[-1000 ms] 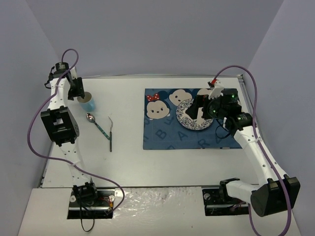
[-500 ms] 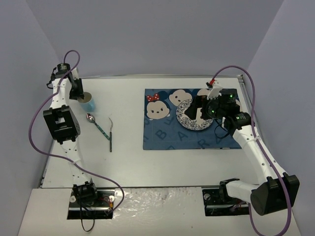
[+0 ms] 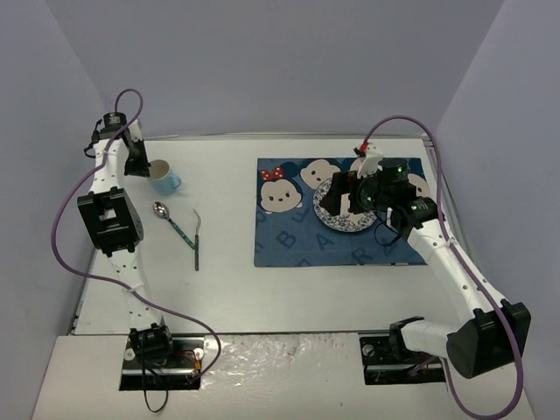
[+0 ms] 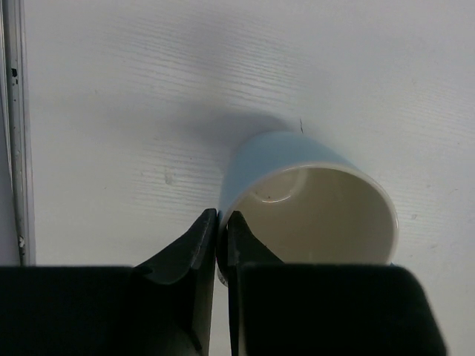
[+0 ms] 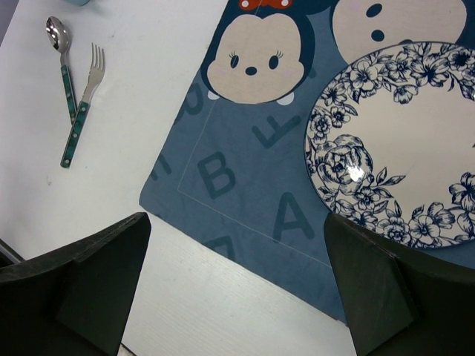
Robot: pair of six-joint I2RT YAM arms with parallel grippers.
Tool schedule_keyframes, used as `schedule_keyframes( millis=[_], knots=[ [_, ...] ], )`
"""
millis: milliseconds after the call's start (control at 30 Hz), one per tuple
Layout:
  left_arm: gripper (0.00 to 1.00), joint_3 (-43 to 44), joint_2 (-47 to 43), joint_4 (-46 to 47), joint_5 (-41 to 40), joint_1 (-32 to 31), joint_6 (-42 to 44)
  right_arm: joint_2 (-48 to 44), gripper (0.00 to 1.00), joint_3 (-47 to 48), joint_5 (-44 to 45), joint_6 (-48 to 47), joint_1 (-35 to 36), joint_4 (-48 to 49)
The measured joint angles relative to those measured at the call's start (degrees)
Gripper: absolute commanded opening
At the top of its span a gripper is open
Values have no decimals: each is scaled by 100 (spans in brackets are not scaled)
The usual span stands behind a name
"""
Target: Set the dinner table for one person
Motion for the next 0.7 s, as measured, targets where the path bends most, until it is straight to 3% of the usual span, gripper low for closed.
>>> schedule_keyframes(
  millis=[267,500,700],
  knots=[
    [0,-360,-978,-262,-197,-589,-327,667,98,934,137,-539,794,17],
    [0,-1072,-2404,-334,-328,-2024,-833,1597,93,1854,522,-1040,1764,20],
    [0,-1386,-2846,-700,-556,-2979,-1176,2221,87,2454,868,-1284,2380,14]
  ],
)
